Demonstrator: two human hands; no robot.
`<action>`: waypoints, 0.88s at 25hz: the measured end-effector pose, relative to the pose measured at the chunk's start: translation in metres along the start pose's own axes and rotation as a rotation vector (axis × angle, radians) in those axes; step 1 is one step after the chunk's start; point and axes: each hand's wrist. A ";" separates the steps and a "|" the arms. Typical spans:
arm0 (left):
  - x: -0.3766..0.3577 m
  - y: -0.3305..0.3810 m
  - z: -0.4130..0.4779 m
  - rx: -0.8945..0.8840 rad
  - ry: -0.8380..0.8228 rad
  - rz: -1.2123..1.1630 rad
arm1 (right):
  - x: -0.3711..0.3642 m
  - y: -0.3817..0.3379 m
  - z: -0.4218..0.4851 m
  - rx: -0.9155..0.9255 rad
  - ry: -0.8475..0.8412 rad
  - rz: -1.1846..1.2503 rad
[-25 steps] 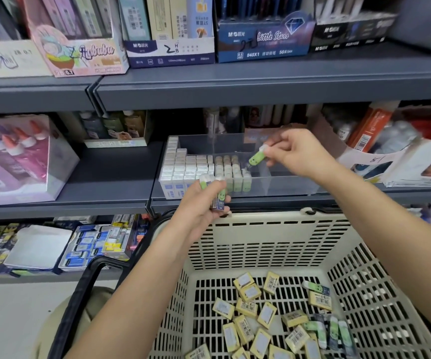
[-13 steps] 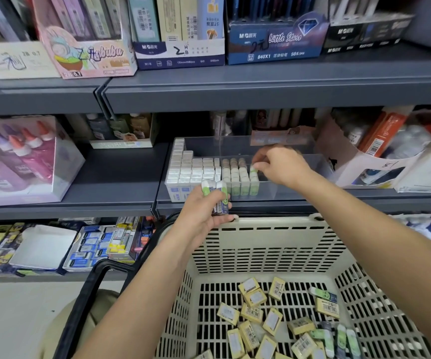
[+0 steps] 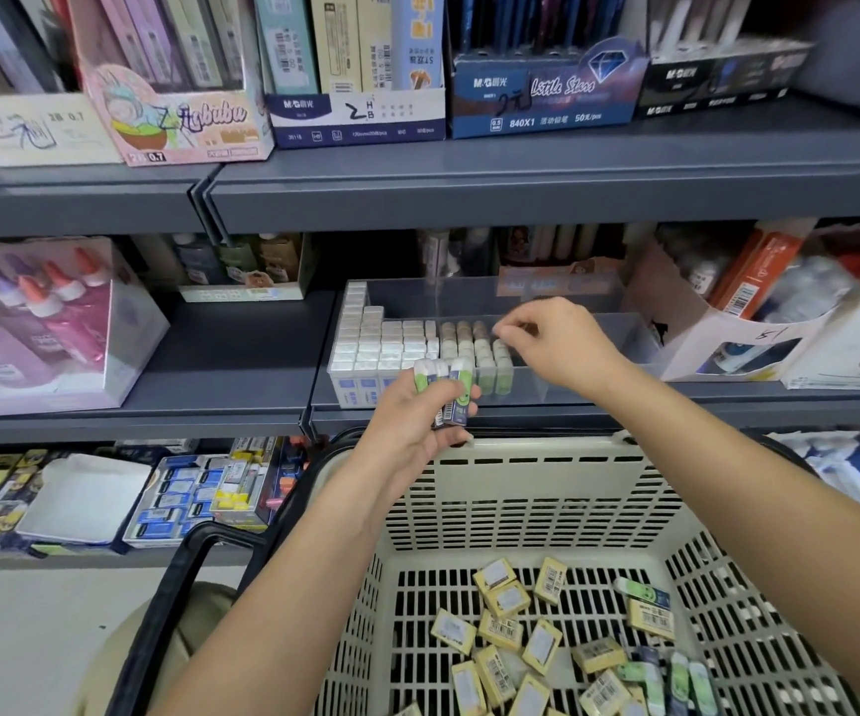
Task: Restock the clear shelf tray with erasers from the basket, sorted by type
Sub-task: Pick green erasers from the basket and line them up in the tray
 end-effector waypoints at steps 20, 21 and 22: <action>0.004 -0.005 0.006 -0.179 0.048 0.263 | 0.023 0.011 0.027 -0.184 0.033 0.248; 0.005 -0.006 0.007 -0.196 0.047 0.274 | 0.017 0.010 0.030 -0.182 0.002 0.201; 0.005 -0.007 0.007 -0.207 0.046 0.287 | 0.011 0.010 0.032 -0.174 -0.030 0.144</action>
Point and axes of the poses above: each hand's wrist, its own z-axis towards the middle knuckle, its own x-axis out of the back of the hand, y = z × x, and after that the axes turned 4 degrees about -x, right-handed
